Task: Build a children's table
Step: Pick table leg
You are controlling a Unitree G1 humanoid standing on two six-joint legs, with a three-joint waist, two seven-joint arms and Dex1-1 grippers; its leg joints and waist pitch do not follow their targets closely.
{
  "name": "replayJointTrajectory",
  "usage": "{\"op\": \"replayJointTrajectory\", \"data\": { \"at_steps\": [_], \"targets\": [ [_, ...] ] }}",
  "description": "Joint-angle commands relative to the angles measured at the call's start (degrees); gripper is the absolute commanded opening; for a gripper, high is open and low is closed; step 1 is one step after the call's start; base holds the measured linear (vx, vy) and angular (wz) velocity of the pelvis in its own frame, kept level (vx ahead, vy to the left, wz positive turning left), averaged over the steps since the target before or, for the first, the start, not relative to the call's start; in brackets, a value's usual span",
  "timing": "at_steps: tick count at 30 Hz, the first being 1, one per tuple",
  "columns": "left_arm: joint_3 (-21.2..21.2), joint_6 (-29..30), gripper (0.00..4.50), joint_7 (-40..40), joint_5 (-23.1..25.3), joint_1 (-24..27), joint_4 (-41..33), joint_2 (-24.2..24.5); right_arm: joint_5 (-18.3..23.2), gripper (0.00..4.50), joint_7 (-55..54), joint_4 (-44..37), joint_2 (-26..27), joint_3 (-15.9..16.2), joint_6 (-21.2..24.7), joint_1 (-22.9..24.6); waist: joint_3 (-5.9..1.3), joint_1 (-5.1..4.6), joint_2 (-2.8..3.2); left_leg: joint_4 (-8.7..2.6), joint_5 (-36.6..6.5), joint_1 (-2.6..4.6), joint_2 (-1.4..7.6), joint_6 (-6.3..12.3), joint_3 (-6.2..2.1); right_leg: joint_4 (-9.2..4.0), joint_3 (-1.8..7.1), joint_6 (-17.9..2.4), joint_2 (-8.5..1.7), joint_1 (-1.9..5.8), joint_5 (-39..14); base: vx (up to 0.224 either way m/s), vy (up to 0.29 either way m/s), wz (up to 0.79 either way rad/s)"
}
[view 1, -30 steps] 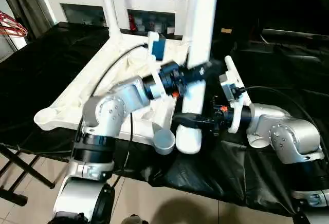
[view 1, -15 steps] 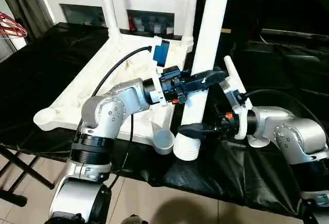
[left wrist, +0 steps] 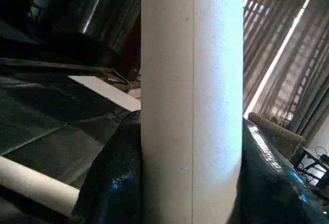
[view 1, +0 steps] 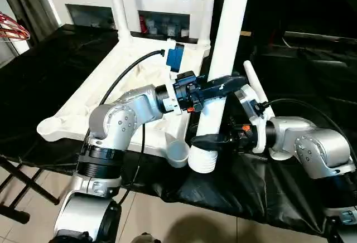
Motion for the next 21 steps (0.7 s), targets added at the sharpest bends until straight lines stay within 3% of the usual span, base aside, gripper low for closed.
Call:
{"op": "replayJointTrajectory", "data": {
  "at_steps": [1, 3, 16, 21],
  "targets": [
    [0.2, -0.6, 1.85, 0.1, -0.1, -0.6, 0.1, -0.2, -0.6, 2.26, -0.8, 0.3, 0.2, 0.1, -0.7, -0.5, -4.36, 0.17, -1.13, -3.24, -3.0, 1.16, 3.34, 3.78, -1.27, -4.08, 2.91, -13.9, -5.22, 2.87, 0.8, 0.0, 0.0, 0.0],
    [0.1, -0.8, 1.85, 0.2, -0.1, -0.6, 0.1, -0.3, 0.1, 2.59, -1.4, 0.6, 0.7, -0.4, 0.4, -0.6, -4.38, 0.16, -1.13, -3.22, -3.2, 1.16, 3.33, 3.74, -1.25, -4.1, 2.9, -13.9, -5.25, 2.9, 0.7, 0.0, 0.0, 0.0],
    [-0.1, -1.2, 1.85, -0.3, -0.1, -0.5, 0.1, -0.2, 0.9, 2.59, -1.6, 0.6, 1.1, -0.7, 1.2, -0.8, -4.39, 0.17, -1.17, -3.24, -3.0, 1.18, 3.34, 3.65, -1.26, -4.03, 2.93, -13.8, -5.25, 2.93, 0.9, 0.0, 0.0, 0.0],
    [-0.3, -1.2, 1.85, -0.6, -0.1, -0.4, 0.2, 0.0, 1.2, 2.21, -1.5, 0.7, 1.0, -0.7, 1.8, -0.9, -4.41, 0.18, -1.12, -3.22, -3.1, 1.17, 3.35, 3.61, -1.26, -4.03, 2.92, -13.8, -5.23, 2.92, 0.9, 0.0, 0.0, 0.0]
  ]
}}
